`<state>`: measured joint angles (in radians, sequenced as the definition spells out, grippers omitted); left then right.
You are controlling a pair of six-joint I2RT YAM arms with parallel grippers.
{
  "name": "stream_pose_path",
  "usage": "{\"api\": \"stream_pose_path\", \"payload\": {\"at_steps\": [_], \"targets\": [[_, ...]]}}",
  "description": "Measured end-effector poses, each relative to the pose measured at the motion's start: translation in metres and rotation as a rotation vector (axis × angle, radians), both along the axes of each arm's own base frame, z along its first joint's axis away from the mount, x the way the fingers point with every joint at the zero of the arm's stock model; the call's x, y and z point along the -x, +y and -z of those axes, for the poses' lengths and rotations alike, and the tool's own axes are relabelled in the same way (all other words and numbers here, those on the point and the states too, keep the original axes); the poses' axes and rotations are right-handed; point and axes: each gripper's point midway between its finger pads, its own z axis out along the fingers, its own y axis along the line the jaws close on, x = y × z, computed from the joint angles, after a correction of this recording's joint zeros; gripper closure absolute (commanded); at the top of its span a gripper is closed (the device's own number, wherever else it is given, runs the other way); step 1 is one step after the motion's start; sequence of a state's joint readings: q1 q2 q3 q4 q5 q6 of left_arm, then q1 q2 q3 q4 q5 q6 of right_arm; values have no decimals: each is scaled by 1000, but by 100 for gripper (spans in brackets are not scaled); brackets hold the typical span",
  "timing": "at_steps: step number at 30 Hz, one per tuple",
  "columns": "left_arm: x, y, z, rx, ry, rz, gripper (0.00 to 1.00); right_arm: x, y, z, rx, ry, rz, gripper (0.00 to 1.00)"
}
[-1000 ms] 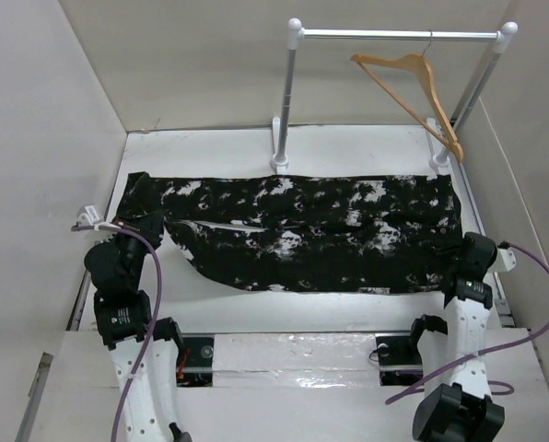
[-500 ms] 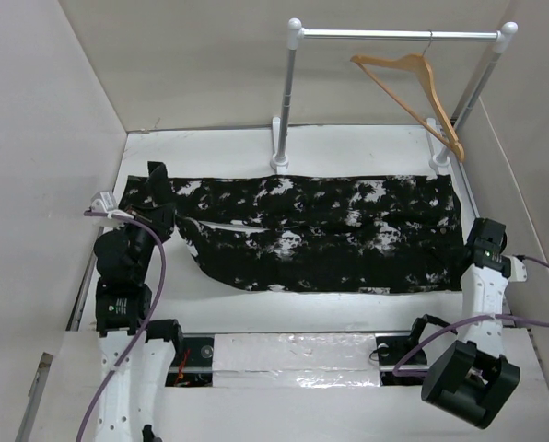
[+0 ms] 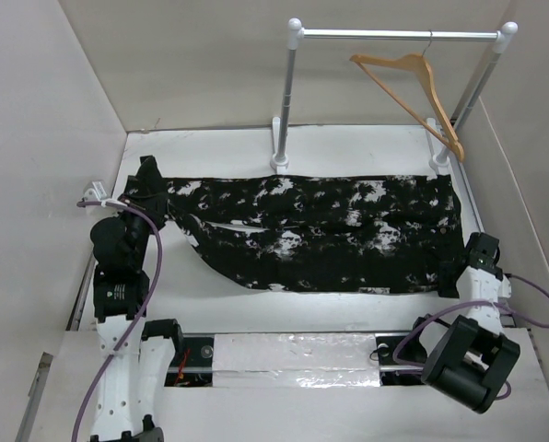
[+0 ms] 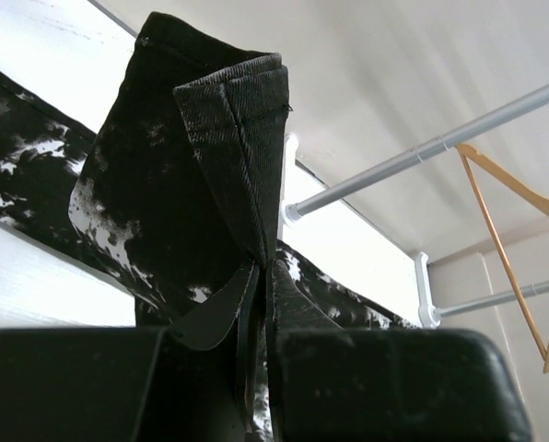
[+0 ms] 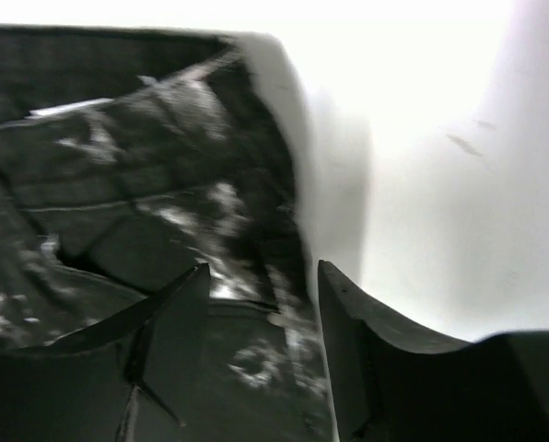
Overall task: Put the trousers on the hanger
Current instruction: Fold the trousers at the center of the board.
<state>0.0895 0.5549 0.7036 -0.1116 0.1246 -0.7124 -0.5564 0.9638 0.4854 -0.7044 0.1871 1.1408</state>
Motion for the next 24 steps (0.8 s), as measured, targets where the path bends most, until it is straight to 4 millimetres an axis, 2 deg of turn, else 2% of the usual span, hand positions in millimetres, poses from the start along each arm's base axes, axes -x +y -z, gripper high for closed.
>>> {"api": "stream_pose_path", "payload": {"at_steps": [2,3,6,9,13,15,20,22,24], "targets": [[-2,1,0,5,-1,-4,100,-6,-1,6,-8,-11,-5,56],[-4,1,2,7,3,-5,100,-10,-1,10,-17,-13,-7,71],[-7,2,5,11,16,-10,100,-27,-5,13,-18,-54,-17,96],[-8,3,6,14,20,-17,100,-43,-4,10,6,-92,-55,100],[-9,8,7,12,24,-44,100,-43,-2,0,63,-95,-94,100],[-9,11,8,10,26,-59,100,-44,-6,-20,113,-111,-121,100],[-5,18,12,5,47,-101,100,-55,-31,-104,317,-210,-165,100],[-2,23,13,-4,54,-127,100,-50,-40,-131,386,-221,-169,100],[2,28,13,-18,60,-156,100,-39,-46,-147,440,-213,-170,100]]}}
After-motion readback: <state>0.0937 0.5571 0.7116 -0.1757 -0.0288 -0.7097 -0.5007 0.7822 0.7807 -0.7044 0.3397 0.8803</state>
